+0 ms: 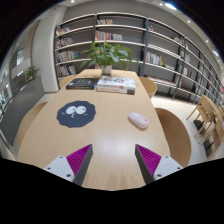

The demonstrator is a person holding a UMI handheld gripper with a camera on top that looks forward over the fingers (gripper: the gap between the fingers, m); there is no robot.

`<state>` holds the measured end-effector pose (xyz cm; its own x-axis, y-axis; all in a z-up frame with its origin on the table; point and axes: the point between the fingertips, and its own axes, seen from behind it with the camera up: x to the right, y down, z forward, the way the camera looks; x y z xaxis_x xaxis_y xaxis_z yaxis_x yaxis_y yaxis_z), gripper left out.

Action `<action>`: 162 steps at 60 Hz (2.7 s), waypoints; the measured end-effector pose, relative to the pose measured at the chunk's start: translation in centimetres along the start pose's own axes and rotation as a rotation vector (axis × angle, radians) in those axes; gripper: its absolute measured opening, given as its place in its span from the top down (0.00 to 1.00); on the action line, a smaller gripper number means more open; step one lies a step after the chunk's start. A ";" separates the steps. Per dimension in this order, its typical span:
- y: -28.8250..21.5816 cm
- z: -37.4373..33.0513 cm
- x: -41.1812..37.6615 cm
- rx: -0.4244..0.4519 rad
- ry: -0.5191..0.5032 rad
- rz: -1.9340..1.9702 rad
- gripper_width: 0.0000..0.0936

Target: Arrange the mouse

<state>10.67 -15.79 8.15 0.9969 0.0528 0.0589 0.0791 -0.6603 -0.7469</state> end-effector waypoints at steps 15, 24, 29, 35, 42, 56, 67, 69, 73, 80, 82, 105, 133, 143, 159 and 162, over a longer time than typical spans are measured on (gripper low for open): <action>2.4 8.7 9.4 -0.086 0.065 0.022 0.08; 0.4 13.5 12.6 -0.086 0.069 0.034 0.07; -1.7 16.0 13.5 -0.068 0.057 0.045 0.08; -3.6 18.3 14.2 -0.066 0.039 0.047 0.07; -5.6 20.4 15.4 -0.059 0.048 0.050 0.09; -6.8 22.5 15.9 -0.047 0.044 0.109 0.39; -6.8 22.7 15.7 -0.058 0.048 0.105 0.57; -6.8 22.7 15.6 -0.078 0.049 0.110 0.61; -7.1 22.5 15.6 -0.107 0.067 0.130 0.65; -13.4 19.4 14.8 -0.014 0.119 0.165 0.64; -16.1 17.9 14.1 0.032 0.134 0.167 0.64; -35.3 9.0 -9.2 0.349 0.027 0.033 0.65; -9.6 23.9 -18.3 -0.113 0.014 0.063 0.64; -10.0 23.9 -18.2 -0.088 0.014 0.084 0.52; -14.3 19.1 -17.1 -0.057 0.027 0.108 0.09; -16.0 16.8 -16.9 -0.026 0.021 0.093 0.09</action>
<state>-7.49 6.50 7.95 0.9997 -0.0257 0.0041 -0.0145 -0.6810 -0.7321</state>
